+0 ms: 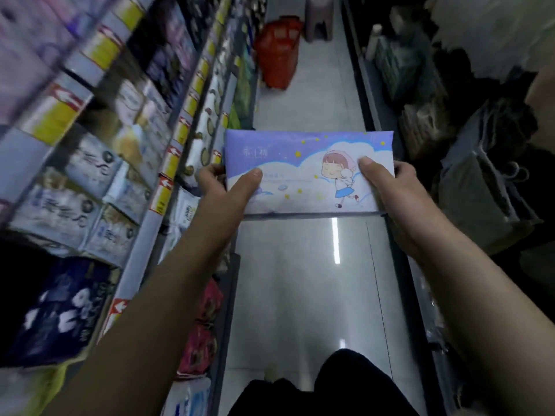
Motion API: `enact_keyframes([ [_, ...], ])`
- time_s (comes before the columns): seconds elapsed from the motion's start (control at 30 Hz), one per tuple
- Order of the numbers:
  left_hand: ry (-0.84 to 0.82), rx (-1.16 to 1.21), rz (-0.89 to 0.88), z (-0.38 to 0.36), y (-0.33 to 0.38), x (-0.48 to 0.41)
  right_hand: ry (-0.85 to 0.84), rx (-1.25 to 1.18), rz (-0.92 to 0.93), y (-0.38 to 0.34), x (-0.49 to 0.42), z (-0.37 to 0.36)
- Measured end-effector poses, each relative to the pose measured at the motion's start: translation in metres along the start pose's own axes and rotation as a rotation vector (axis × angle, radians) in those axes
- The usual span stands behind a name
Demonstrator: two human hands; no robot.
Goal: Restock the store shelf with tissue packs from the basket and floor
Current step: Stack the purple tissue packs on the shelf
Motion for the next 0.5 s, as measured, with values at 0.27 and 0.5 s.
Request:
enact_keyframes([
  [0.27,0.33,0.01,-0.165,0.034,0.096,0.001,-0.34,0.019,0.247,-0.121,-0.044,-0.06],
  [0.5,0.598,0.009,-0.316,0.041,0.157,0.036,-0.643,0.028,0.448,-0.202,-0.054,-0.099],
])
Point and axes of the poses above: each hand's wrist, its own x-axis away from the middle knuckle, its own z-axis out of the back of the hand, y = z × x, the point moved 1 cm from there along -x, towards the middle knuckle, and after that the axes turned 11 degrees about x, right-handed, at the moved point
